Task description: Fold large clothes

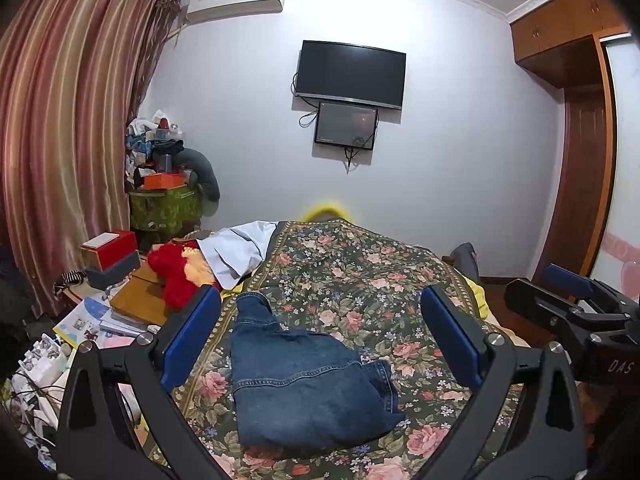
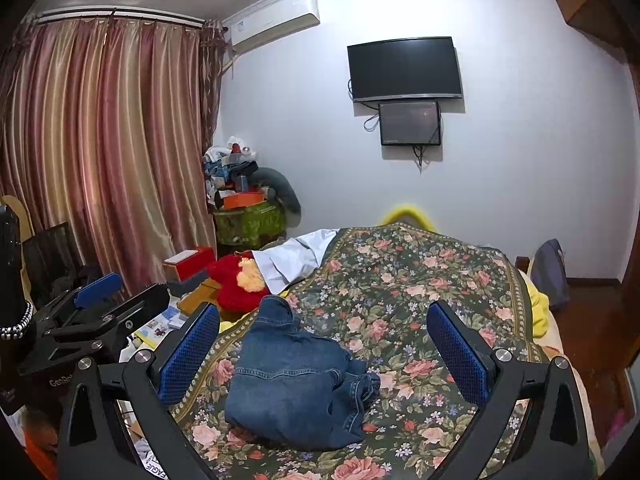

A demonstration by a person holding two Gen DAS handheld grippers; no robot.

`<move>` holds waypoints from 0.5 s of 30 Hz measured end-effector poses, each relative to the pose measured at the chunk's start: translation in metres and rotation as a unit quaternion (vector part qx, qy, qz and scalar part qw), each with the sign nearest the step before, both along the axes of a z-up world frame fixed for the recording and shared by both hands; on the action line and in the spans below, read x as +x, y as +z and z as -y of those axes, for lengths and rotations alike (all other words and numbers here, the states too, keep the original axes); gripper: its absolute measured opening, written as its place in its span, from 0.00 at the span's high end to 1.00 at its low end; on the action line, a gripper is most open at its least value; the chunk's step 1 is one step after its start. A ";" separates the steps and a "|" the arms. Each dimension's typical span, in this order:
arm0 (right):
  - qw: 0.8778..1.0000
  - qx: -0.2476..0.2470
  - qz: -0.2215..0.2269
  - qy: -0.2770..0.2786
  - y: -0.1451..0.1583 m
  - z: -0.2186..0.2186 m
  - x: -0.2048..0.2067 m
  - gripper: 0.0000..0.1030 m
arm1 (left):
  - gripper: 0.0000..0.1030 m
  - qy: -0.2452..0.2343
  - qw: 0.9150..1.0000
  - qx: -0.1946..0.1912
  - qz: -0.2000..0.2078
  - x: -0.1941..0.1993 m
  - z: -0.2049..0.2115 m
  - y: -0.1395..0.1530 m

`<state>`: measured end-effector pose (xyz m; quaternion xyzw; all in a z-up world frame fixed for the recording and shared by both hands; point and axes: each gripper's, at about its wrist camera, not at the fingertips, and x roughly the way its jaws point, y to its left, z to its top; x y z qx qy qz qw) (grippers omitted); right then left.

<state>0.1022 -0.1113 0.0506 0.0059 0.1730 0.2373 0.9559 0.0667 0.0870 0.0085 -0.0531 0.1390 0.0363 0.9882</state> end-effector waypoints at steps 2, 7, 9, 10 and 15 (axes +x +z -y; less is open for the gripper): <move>1.000 0.000 -0.001 -0.001 0.000 -0.001 0.000 0.00 | 0.02 -0.001 1.000 -0.001 -0.001 0.000 0.000 0.000; 1.000 0.001 -0.001 -0.002 0.000 -0.002 0.000 0.00 | 0.02 -0.009 1.000 -0.002 -0.005 0.001 0.000 0.000; 1.000 0.002 -0.001 -0.001 0.000 -0.002 0.000 0.00 | 0.02 -0.010 1.000 0.000 -0.005 0.001 0.001 -0.001; 1.000 0.002 -0.002 -0.002 0.000 -0.003 0.000 0.00 | 0.02 -0.010 1.000 -0.001 -0.005 0.001 0.002 -0.001; 1.000 0.004 -0.008 -0.006 -0.002 -0.011 -0.001 0.00 | 0.02 -0.011 1.000 0.006 -0.004 0.001 0.005 -0.001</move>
